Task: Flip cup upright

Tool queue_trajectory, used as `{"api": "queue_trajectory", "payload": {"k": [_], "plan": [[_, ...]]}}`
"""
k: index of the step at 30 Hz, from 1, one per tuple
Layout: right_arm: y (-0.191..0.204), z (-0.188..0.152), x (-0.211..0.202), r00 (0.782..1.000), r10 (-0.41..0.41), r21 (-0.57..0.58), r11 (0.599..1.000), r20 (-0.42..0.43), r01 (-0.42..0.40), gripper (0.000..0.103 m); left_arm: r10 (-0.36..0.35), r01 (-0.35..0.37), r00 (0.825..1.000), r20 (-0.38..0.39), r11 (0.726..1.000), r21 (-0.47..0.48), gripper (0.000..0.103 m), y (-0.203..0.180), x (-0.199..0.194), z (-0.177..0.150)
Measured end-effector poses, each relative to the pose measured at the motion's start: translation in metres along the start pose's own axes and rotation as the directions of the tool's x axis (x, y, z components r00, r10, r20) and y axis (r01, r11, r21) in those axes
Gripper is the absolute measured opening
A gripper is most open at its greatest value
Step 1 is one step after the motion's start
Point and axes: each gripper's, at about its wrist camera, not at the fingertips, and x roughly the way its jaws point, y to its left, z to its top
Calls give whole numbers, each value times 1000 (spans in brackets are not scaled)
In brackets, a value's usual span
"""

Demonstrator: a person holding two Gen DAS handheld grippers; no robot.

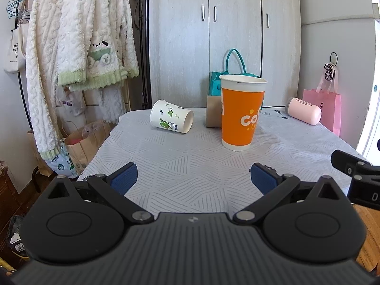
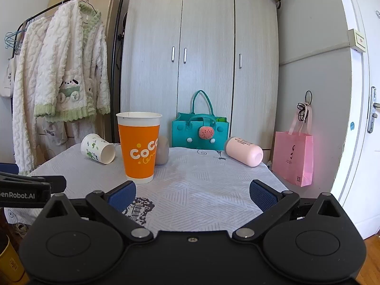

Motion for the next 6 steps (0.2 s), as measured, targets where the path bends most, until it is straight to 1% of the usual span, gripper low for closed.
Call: {"api": "queue_trajectory", "payload": {"k": [6], "plan": [[0, -1, 0, 1000, -3, -5, 1000, -3, 3, 103, -2, 2, 1000, -5, 1000, 6, 103, 1, -1, 2]]}}
